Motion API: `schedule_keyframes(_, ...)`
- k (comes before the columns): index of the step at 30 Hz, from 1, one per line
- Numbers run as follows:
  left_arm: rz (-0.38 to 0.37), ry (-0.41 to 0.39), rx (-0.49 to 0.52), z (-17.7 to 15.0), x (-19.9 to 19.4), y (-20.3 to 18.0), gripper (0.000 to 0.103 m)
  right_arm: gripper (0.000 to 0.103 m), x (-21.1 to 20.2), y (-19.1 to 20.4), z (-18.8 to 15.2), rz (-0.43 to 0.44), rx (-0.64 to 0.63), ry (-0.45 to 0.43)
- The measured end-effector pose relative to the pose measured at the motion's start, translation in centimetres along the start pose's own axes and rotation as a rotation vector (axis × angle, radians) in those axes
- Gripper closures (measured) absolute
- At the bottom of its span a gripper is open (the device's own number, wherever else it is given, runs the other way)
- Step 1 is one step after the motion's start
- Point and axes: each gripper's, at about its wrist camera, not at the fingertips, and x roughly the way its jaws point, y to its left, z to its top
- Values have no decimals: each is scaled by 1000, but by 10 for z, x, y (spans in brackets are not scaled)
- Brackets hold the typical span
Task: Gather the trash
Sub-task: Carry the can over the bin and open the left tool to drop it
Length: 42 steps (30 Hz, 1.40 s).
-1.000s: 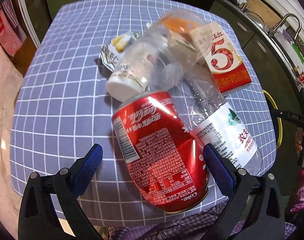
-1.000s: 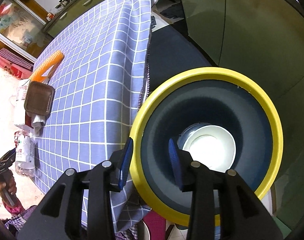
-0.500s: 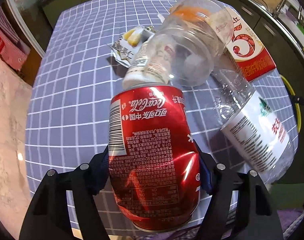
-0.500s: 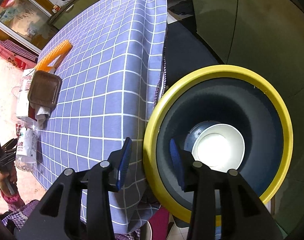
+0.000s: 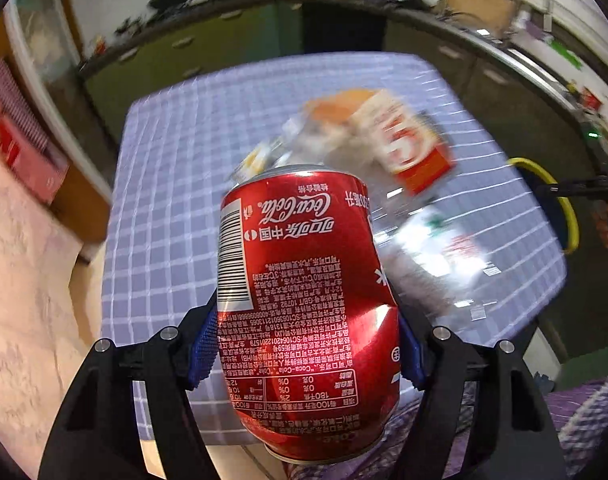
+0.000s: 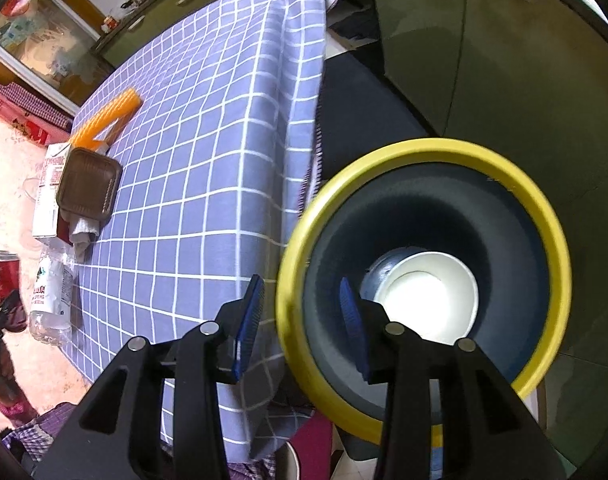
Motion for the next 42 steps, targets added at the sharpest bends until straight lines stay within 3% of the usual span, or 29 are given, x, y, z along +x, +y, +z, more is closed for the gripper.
schedule_keyframes(3, -75, -38, 70, 11, -12, -35, 32, 65, -15, -12, -8, -17, 15, -39)
schedule_keyframes(8, -266, -103, 230, 37, -15, -121, 32, 65, -42, -35, -27, -49, 48, -103)
schedule_keyframes(13, -414, -107, 356, 69, 2, -208, 32, 65, -83, -56, -57, -119, 64, -191)
schedule_keyframes(17, -482, -78, 434, 82, 21, -280, 32, 65, -112, -75, -78, -152, 87, -255)
schedule_keyframes(25, -510, 50, 502, 100, 89, -394, 32, 65, -132, -99, -105, -147, 117, -296)
schedule_keyframes(31, -471, 96, 489, 106, 128, -428, 31, 64, -131, -107, -111, -132, 132, -303)
schedule_keyframes(35, -471, 99, 472, 107, 139, -433, 20, 62, -130, -112, -112, -127, 145, -306)
schedule_keyframes(42, -479, 31, 453, 111, 107, -405, 20, 62, -123, -109, -111, -108, 136, -295)
